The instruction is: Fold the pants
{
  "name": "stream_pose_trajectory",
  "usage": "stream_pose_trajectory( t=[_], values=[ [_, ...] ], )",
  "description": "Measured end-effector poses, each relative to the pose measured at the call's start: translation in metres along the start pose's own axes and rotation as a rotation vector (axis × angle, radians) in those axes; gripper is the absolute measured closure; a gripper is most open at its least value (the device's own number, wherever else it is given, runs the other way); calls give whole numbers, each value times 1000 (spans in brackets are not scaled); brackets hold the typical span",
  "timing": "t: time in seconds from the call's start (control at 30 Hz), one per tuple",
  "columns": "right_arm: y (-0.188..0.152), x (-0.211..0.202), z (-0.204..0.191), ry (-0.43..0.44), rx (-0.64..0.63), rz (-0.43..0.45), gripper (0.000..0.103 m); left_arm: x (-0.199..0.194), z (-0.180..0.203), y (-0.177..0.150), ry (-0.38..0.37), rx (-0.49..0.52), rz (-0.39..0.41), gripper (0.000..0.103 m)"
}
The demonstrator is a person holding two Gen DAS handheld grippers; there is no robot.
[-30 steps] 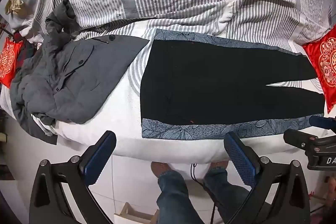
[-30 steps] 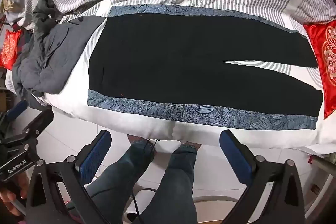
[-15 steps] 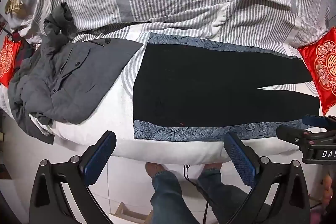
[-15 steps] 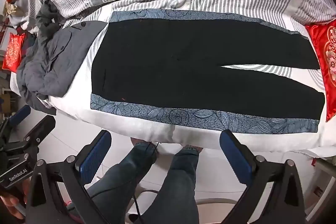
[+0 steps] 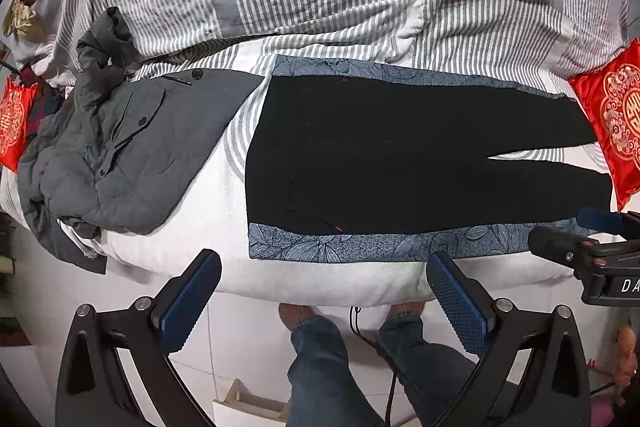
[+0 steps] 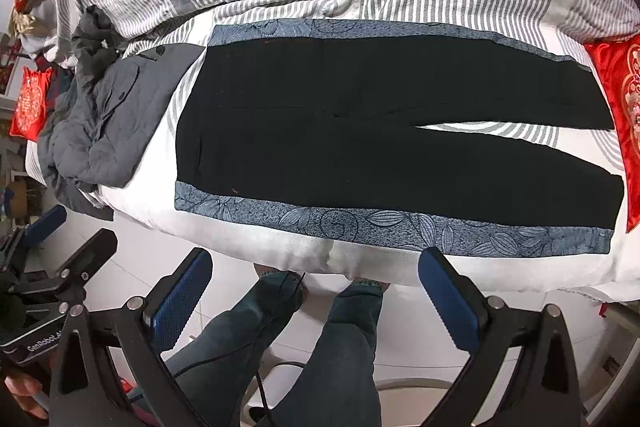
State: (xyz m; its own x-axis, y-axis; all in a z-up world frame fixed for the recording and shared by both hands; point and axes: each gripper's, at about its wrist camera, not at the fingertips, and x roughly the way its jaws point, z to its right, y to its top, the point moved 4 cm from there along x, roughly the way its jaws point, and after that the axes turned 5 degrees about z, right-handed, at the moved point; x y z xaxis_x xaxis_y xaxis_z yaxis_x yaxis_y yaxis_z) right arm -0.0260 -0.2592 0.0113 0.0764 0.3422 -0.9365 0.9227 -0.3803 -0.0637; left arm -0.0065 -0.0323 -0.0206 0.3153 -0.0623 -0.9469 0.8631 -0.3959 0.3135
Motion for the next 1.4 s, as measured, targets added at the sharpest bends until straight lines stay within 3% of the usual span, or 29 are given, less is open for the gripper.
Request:
stream_pose_trajectory(
  t=[0.3, 1.4],
  values=[
    [2, -3, 6, 15, 6, 8, 0, -3, 10, 4, 11, 28, 6, 0],
    [-1, 2, 6, 22, -30, -12, 0, -7, 10, -4, 30, -64, 2, 0]
  ],
)
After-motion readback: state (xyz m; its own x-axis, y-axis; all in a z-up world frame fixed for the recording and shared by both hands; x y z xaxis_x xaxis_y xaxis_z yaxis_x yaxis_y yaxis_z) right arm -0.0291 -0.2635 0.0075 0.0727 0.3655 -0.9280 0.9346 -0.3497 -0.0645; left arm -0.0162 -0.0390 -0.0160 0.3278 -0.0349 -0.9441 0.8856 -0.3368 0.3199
